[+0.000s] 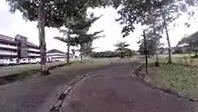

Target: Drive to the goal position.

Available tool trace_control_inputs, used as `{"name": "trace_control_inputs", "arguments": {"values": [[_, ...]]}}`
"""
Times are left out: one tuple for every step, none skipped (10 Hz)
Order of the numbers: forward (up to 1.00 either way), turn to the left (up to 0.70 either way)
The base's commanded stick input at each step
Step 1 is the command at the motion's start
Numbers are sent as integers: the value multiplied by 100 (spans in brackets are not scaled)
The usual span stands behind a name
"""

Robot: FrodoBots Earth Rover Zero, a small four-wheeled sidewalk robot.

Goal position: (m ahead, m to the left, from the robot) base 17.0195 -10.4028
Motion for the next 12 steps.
{"name": "trace_control_inputs", "arguments": {"values": [[70,0],[70,0],[70,0],[70,0],[70,0],[70,0],[70,0],[70,0],[70,0],[70,0],[70,0],[70,0]]}}
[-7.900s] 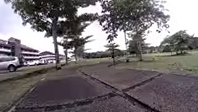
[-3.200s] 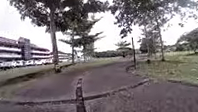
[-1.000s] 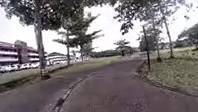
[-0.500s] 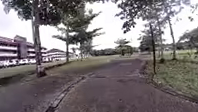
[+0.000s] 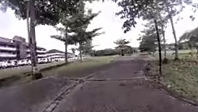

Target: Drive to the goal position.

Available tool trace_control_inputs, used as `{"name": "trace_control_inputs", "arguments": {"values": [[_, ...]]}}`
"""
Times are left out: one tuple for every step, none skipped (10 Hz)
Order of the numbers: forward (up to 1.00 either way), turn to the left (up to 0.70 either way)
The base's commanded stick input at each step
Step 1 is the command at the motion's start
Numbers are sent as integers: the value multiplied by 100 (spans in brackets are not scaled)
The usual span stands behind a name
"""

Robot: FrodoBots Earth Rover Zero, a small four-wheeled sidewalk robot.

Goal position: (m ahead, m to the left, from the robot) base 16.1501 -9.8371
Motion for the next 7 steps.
{"name": "trace_control_inputs", "arguments": {"values": [[70,0],[70,0],[70,0],[70,0],[70,0],[70,0],[70,0]]}}
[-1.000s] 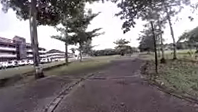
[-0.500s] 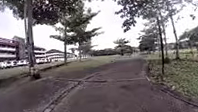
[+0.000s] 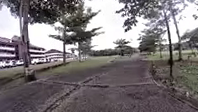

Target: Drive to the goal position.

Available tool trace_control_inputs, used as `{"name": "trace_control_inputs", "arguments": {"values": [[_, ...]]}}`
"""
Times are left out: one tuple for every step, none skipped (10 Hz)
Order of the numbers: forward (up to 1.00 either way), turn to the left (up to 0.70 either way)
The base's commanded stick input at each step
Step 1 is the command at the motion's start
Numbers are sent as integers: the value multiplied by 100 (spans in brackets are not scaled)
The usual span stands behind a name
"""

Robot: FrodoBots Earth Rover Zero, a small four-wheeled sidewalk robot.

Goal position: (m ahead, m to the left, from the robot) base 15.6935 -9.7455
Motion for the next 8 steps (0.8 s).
{"name": "trace_control_inputs", "arguments": {"values": [[70,0],[70,0],[70,0],[70,0],[70,0],[70,0],[70,0],[70,0]]}}
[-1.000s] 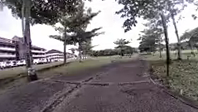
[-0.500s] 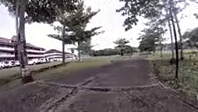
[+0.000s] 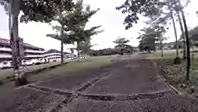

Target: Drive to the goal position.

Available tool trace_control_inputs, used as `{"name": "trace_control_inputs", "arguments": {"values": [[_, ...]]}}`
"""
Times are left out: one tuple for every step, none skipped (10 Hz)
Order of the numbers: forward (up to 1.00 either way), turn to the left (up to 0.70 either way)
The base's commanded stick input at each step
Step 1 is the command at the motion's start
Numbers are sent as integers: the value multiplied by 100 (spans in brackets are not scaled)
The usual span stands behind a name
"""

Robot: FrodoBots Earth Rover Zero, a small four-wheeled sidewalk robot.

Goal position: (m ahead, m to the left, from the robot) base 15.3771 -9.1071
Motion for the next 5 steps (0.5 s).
{"name": "trace_control_inputs", "arguments": {"values": [[70,0],[70,0],[70,0],[70,0],[70,0]]}}
